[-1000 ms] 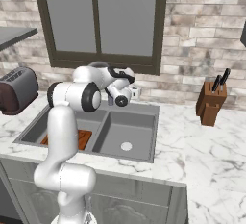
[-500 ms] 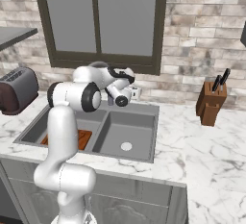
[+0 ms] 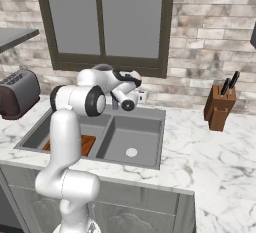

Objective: Turn on the sink faucet with hot water and rinse the cutting board for ten seconds, then turn off the faucet. Push the cutting board to reach the water if necessary.

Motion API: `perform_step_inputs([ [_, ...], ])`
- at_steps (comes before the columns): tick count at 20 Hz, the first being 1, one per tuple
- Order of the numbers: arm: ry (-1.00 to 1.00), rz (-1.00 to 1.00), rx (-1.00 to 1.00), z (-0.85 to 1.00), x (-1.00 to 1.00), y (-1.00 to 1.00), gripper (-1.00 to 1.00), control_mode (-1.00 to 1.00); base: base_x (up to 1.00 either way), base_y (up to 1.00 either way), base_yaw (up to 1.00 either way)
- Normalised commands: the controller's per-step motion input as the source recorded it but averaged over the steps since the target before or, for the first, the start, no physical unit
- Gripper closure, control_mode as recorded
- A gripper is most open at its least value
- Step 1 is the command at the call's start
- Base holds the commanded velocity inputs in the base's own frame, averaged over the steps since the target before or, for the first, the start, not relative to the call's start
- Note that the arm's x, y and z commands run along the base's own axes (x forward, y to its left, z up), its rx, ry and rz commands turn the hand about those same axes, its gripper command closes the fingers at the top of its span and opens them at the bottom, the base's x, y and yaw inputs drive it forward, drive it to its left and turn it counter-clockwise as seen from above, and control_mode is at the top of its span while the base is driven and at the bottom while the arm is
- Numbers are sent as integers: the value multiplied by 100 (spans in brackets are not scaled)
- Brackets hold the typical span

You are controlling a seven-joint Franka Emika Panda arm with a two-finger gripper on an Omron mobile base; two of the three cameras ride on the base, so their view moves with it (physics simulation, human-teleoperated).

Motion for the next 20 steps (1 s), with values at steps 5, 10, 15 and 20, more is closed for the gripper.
perform_step_inputs([
  [5,0,0,2,0,-5,-63,-100,-100,0,0,0],
  [10,0,0,3,0,-14,-66,-100,-100,0,0,0],
  [15,0,0,2,0,-21,-64,-100,-100,0,0,0],
  [20,0,0,2,0,-22,-62,-100,-100,0,0,0],
])
